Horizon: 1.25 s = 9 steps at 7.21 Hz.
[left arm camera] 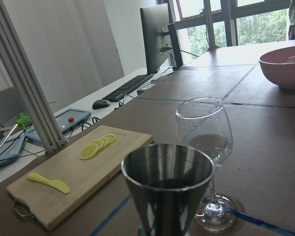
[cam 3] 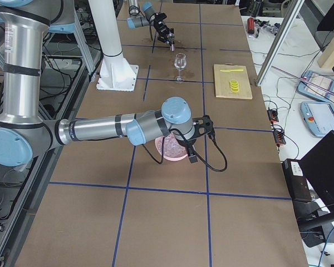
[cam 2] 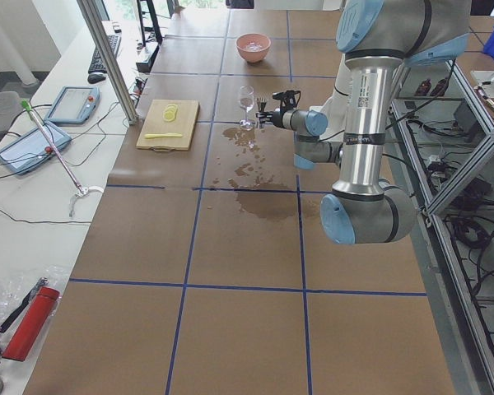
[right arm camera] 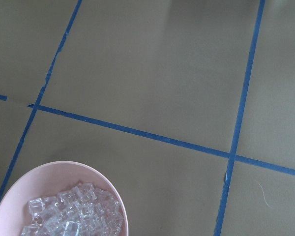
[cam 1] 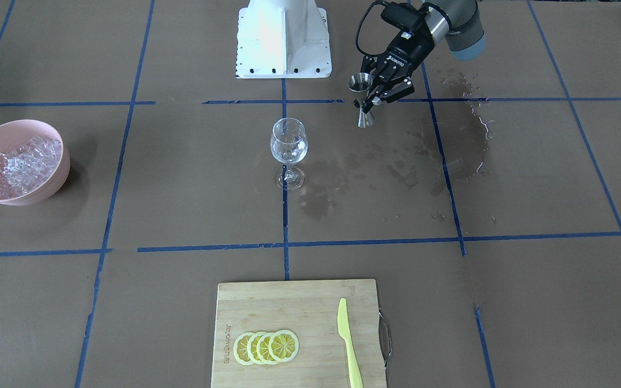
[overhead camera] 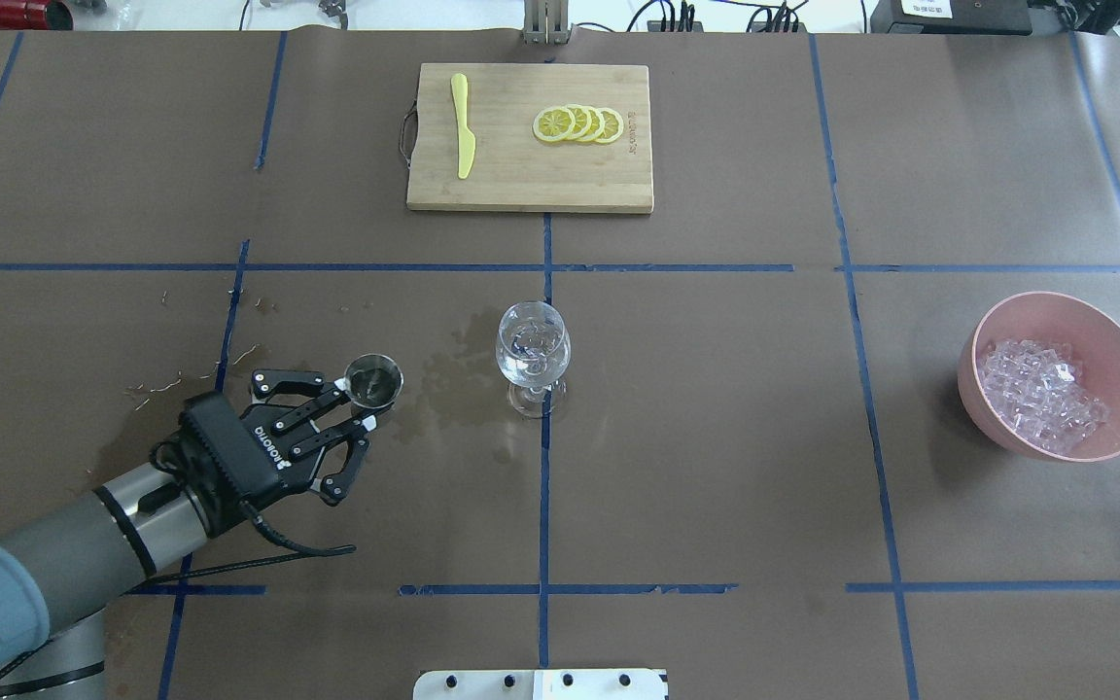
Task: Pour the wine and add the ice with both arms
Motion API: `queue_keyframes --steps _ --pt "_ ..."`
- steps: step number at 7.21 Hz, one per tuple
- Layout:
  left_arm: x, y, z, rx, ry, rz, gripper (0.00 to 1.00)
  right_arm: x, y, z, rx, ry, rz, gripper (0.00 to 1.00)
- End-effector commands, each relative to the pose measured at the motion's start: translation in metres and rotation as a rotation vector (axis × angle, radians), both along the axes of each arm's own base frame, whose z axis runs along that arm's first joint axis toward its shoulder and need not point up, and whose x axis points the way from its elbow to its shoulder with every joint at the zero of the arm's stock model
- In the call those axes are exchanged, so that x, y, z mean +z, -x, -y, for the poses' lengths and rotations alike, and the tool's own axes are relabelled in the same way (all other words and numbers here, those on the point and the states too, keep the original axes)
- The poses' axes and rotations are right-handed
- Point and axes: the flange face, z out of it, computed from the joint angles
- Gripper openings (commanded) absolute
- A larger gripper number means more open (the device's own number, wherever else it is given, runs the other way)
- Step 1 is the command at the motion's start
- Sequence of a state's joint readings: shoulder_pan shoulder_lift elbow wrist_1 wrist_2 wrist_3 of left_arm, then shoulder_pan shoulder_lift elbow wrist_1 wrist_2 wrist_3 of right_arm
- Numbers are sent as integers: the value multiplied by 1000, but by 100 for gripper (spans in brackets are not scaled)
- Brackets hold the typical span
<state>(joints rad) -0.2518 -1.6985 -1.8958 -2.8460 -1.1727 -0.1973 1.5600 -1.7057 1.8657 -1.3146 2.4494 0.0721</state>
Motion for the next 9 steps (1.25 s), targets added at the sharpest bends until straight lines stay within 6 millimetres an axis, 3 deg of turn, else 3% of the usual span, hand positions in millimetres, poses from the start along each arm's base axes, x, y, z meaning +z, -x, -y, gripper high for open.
queue_keyframes --steps 1,4,6,8,9 --pt "-43 -7 34 55 32 102 0 2 0 -1 1 5 -1 100" --pt "-121 -22 62 103 120 305 0 1 0 0 12 15 0 100" --pt "-138 -26 72 107 171 430 0 2 0 -2 11 16 2 100" --pt "-146 -2 69 105 156 553 0 3 0 -3 13 22 2 100" --pt "-155 -4 70 109 185 613 0 3 0 -3 13 22 2 100"
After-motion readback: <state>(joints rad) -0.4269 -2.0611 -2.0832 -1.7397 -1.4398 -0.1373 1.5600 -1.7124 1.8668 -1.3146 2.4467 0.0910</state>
